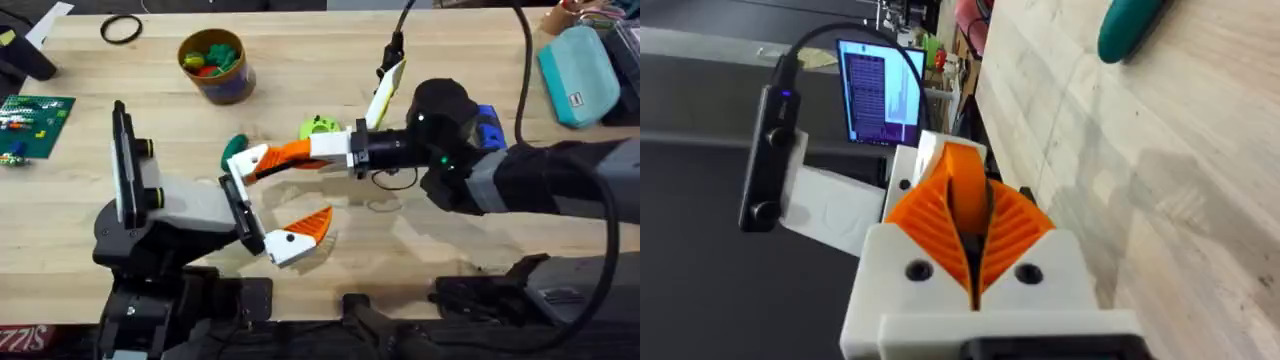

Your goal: Pick up the gripper from the table and insert it into the empty holder that is missing its gripper. Then pick up a screw, insert it into the mounting hole, and use the screwdriver to tighten it. Finally, clean up the table by picking up the vegetable and placing it into the bucket.

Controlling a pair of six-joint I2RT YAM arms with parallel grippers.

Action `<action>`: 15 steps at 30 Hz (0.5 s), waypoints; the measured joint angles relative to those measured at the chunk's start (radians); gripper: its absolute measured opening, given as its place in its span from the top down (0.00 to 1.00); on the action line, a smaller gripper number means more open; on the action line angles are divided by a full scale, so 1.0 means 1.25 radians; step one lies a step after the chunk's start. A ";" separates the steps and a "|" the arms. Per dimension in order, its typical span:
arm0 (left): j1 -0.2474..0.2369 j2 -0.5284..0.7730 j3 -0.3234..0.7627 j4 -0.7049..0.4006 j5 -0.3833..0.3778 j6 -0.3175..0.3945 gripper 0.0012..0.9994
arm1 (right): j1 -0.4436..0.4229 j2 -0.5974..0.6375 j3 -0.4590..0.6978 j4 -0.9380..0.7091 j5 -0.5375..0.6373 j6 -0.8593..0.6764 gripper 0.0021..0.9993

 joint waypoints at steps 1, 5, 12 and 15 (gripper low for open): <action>0.000 0.000 0.000 0.000 -0.001 0.000 0.01 | 0.000 0.000 0.000 0.000 0.001 0.000 0.99; 0.000 0.000 0.000 0.000 -0.002 0.000 0.01 | 0.001 0.000 0.000 0.001 0.003 0.000 0.99; 0.000 0.000 0.001 -0.001 0.007 0.001 0.01 | 0.000 0.000 0.000 0.004 -0.011 0.002 0.87; -0.001 0.000 0.001 -0.003 0.023 0.003 0.01 | 0.001 0.000 0.000 0.003 -0.026 0.003 0.75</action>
